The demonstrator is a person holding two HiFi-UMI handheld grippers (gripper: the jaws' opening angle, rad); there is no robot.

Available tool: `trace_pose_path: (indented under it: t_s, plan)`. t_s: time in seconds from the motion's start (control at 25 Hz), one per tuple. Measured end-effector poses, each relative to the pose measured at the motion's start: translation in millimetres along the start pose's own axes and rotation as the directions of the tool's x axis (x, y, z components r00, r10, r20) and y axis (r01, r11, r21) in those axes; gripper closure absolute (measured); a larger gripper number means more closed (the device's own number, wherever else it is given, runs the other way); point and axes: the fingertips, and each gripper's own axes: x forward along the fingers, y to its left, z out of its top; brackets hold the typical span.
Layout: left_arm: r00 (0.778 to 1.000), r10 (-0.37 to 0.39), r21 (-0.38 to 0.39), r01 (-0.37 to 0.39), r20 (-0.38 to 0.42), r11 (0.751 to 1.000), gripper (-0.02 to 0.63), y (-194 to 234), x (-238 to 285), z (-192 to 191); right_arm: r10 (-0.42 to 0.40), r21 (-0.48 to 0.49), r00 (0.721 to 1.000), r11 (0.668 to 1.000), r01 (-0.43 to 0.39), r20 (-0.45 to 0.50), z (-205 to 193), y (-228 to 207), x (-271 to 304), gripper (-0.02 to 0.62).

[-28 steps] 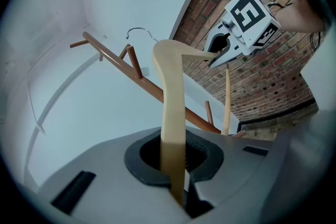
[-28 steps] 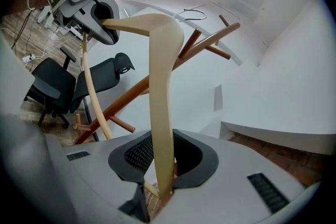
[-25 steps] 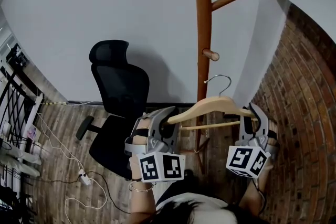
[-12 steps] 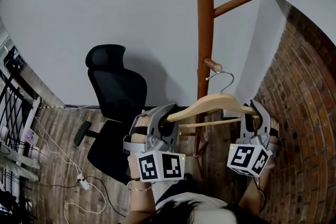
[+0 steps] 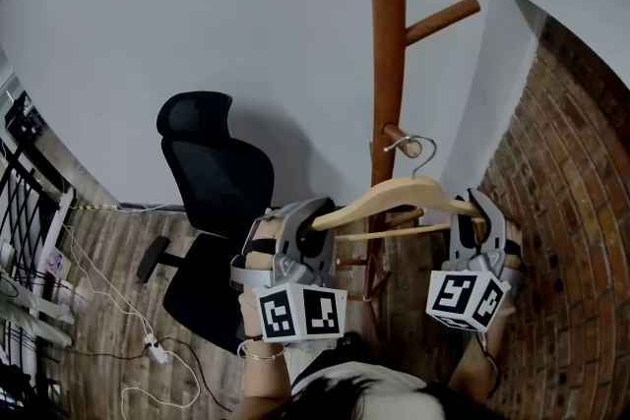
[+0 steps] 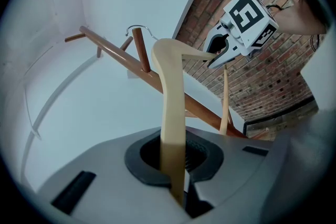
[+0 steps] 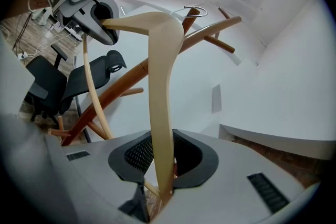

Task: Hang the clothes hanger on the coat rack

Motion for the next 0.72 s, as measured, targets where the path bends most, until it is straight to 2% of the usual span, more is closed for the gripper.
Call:
trace_pose_path:
  t_s: [0.72]
  plan:
    - [0.998, -0.048, -0.022, 0.047, -0.03, 0.999, 0.578, -10.2, 23.4, -25.4, 0.054, 0.002, 0.998, 0.999, -0.054, -0.043, -9.8, 23.1, 25.8, 0.489]
